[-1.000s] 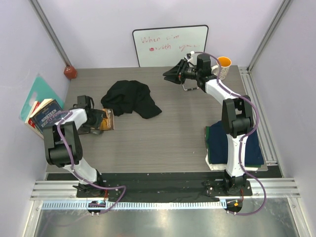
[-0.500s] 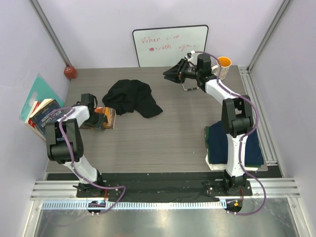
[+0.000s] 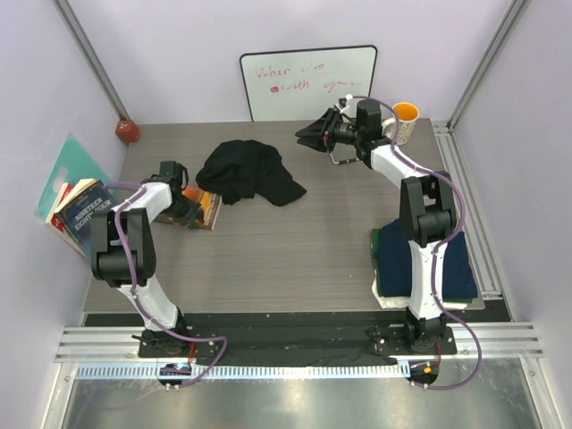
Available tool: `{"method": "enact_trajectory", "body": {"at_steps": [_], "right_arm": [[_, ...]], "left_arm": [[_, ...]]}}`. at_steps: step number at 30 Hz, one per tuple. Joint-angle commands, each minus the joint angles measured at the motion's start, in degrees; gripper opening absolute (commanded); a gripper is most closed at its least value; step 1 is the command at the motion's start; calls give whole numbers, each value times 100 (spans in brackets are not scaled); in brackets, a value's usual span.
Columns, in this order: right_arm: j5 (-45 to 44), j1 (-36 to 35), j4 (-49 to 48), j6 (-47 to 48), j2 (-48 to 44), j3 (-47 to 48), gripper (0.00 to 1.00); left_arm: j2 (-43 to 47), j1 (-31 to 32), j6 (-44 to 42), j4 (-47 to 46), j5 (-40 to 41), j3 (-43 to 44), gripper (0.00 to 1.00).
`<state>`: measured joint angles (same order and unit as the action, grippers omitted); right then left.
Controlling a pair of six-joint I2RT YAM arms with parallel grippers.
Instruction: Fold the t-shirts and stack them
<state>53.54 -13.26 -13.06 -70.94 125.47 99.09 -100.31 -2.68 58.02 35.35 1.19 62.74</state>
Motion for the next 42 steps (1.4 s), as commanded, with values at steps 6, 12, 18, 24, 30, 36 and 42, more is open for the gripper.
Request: {"method": "enact_trajectory", "body": {"at_steps": [6,12,18,24,30,36,42], "right_arm": [[95,-1,-373,-113,21,172,35],[87,7,-355,-104,39,181,35],[69,16,-346,-78,65,172,35],[52,-28,-346,-34,39,119,35],[51,-37,-320,44,-31,102,34],[60,-37,-127,212,-146,-30,34],[43,-37,22,291,-207,23,35]], "left_arm": [[-604,768,-1477,762,-418,511,11],[-95,883,-1978,1007,-577,169,7],[881,874,-1997,1562,415,606,34],[673,646,-1750,2010,1689,1949,48],[-663,383,-1917,2450,2500,3068,48],[-2234,-31,-2031,2817,2052,4341,47],[-2994,-40,-2058,3109,1929,5801,46]]}}
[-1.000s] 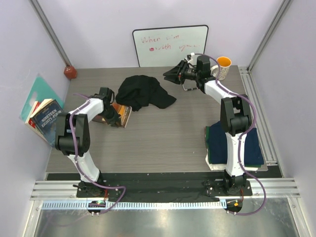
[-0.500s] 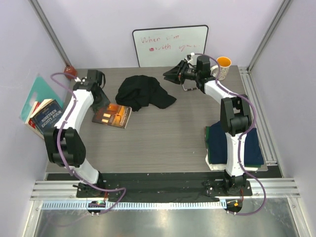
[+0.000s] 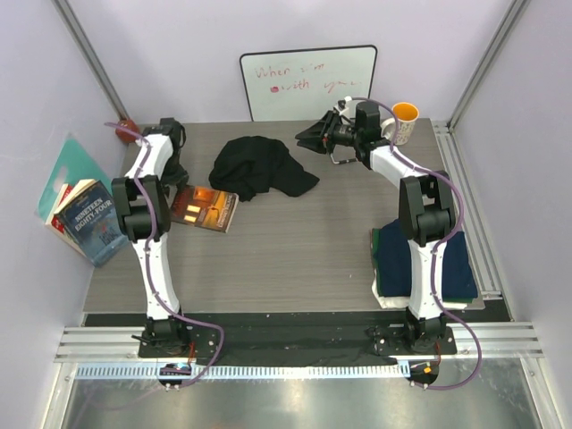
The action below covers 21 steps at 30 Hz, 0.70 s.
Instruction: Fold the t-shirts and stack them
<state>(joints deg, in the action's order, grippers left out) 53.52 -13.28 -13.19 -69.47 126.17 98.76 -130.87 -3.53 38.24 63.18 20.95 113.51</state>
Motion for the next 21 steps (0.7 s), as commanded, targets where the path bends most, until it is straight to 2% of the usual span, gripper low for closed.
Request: {"method": "enact_trajectory", "body": {"at_steps": [1,7,21], "right_arm": [[45,-43,79,205,-312,47,35],[19,-43,194,302,-391,-23,34],[-122,-34,580,715,-699,-401,34]], "left_arm": [[-34,45,-45,327,-73,899,46],[-518,89,17,441,-258,1524,46],[-1178,273,-299,529,-495,1498,45]]}}
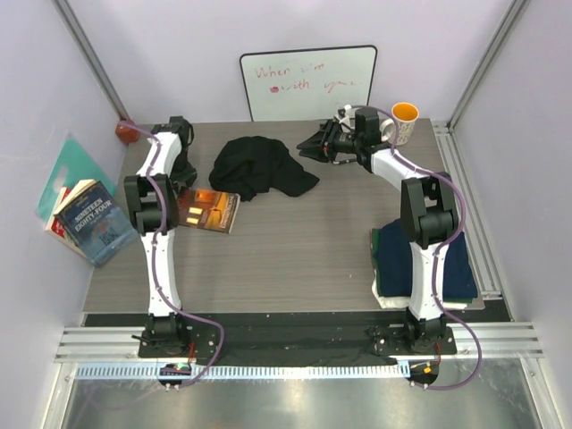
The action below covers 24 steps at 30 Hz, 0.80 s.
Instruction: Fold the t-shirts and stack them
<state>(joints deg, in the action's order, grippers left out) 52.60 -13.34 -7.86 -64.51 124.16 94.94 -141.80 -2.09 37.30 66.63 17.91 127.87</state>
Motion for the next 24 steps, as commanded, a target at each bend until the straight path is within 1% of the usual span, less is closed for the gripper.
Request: {"method": "enact_trajectory", "body": {"at_steps": [1,2,3,8,10,11,13,14,17,19,24], "right_arm": [[-39,-28,65,237,-489,-19,35],[-65,-28,82,237,-498,-19,34],[-74,-28,91,263,-507,-28,35],[-153,-28,100,272,-507,-63,35],[-153,-37,100,299,-472,-45,34],[-136,-28,92,307,-472,-37,34],[-127,-54,118,369,-419,-2,34],[-118,-63,213,421,-419,16,34],[-66,-150,634,676,-270,200,35],[-13,-212,881,808,-182,385,35],[-39,-397,2173,1677,117,886,35]], "left_arm": [[-68,156,-258,166,-218,19,45],[-41,156,-310,96,-244,-43,45],[29,374,-476,52,-270,-165,45],[380,875,-1092,-299,-96,-693,41],[634,1017,-1330,-405,-51,-1079,41],[740,1130,-1391,-579,-94,-1428,41],[1064,1219,-1497,-773,-165,-1764,40],[1171,1280,-1497,-905,-235,-2053,40],[1478,1403,-1532,-1143,-481,-2458,40],[1576,1491,-1585,-1275,-508,-2574,40],[1681,1676,-1708,-1389,-684,-2610,40]]}}
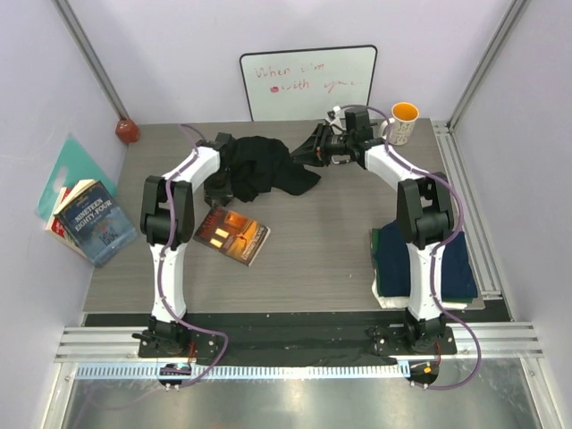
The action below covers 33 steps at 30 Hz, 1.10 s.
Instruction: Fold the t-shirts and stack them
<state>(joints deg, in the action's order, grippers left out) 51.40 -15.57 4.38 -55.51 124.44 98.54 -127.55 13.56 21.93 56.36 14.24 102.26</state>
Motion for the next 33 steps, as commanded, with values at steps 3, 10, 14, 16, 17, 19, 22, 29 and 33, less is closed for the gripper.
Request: {"method": "enact_trajectory", "body": {"at_steps": [3,10,14,16,17,19,22,29,33], "right_arm": [[90,-253,1433,1198,63,482,35],[72,-402,2100,1902,-192,-19,38],[239,-517,2304,2105,-166,-317,41],[292,-569,2409,2219,-140,-371,44],[292,-596,2453,2280,-140,-380,45],[283,-675,2576,2412,-96,-362,46],[283,-789,2620,2457,-8,-327,48],[310,-1149,2708,2536,379,24,48],[257,-1229,2761,2571,633,148,48]], "left_arm": [[318,225,-259,-546,-387,-13,40],[-103,743,-444,-679,-879,409,41],[-95,1034,-374,-687,-398,216,46],[62,1043,-147,-705,-20,-3,50],[124,1034,-119,-679,148,-56,52],[308,1017,-49,-600,587,-170,56],[502,833,213,-424,738,-250,60],[1065,103,496,-99,456,-101,61],[1732,-370,812,-142,466,-792,61]]}}
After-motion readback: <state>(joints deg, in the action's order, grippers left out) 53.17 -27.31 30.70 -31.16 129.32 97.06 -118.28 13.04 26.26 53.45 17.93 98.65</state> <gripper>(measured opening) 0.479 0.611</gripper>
